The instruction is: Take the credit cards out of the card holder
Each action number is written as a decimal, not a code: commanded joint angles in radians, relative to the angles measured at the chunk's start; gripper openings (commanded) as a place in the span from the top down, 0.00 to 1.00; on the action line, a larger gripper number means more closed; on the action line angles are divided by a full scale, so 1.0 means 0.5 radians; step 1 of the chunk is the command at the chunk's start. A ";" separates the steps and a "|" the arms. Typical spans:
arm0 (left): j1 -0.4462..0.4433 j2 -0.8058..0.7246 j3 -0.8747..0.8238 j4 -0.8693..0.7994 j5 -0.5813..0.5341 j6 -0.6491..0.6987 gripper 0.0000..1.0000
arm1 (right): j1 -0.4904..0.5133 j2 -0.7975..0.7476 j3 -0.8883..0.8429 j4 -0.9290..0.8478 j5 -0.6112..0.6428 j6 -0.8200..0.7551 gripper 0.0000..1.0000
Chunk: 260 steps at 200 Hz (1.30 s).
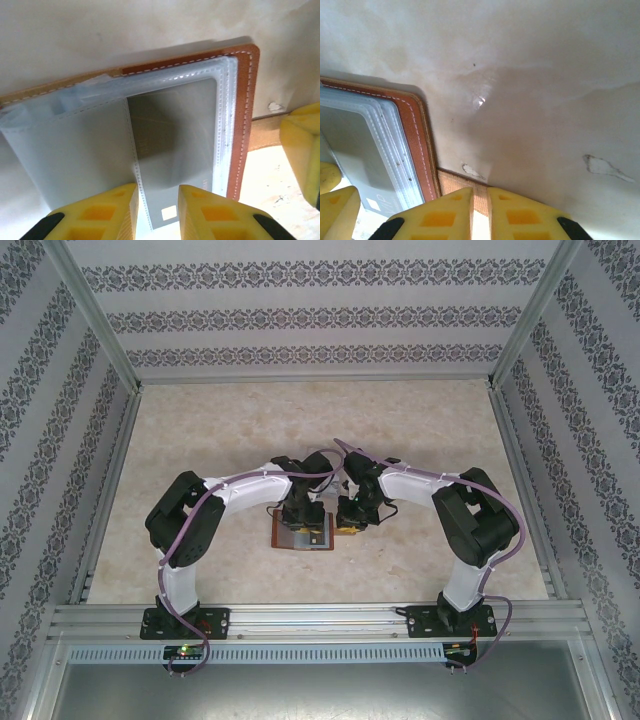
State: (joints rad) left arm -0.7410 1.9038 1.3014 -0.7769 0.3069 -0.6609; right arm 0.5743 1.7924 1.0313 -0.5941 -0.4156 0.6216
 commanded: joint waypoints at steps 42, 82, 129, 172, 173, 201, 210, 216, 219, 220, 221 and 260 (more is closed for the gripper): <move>-0.030 0.009 0.097 -0.270 -0.269 0.058 0.70 | 0.026 0.008 0.009 -0.088 0.046 -0.037 0.83; -0.031 0.002 0.113 -0.316 -0.340 0.046 0.68 | 0.028 0.011 0.017 -0.097 0.041 -0.047 0.83; -0.033 -0.023 0.126 -0.360 -0.405 0.043 0.64 | 0.028 0.012 0.025 -0.100 0.040 -0.046 0.83; -0.030 -0.072 0.130 -0.403 -0.461 0.047 0.64 | 0.029 0.011 0.026 -0.103 0.040 -0.045 0.83; -0.030 -0.071 0.131 -0.407 -0.464 0.049 0.64 | 0.029 0.011 0.028 -0.105 0.041 -0.046 0.83; -0.019 -0.097 0.128 -0.463 -0.525 0.087 0.66 | 0.029 0.011 0.030 -0.103 0.040 -0.045 0.83; -0.011 -0.103 0.125 -0.476 -0.535 0.095 0.67 | 0.032 0.011 0.028 -0.103 0.040 -0.045 0.83; -0.006 -0.110 0.117 -0.476 -0.540 0.098 0.67 | 0.032 0.011 0.028 -0.106 0.039 -0.045 0.83; -0.004 -0.116 0.113 -0.474 -0.540 0.101 0.68 | 0.033 0.011 0.028 -0.107 0.040 -0.047 0.83; -0.003 -0.118 0.113 -0.474 -0.540 0.101 0.68 | 0.033 0.011 0.027 -0.107 0.040 -0.047 0.83; -0.002 -0.117 0.113 -0.476 -0.539 0.102 0.68 | 0.033 0.011 0.028 -0.106 0.041 -0.045 0.83; 0.006 -0.144 0.095 -0.476 -0.544 0.124 0.82 | 0.039 0.011 0.032 -0.107 0.043 -0.040 0.83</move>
State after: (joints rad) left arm -0.7441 1.8706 1.3468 -0.9634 0.0628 -0.6235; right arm 0.5789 1.7924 1.0325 -0.6102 -0.4152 0.6209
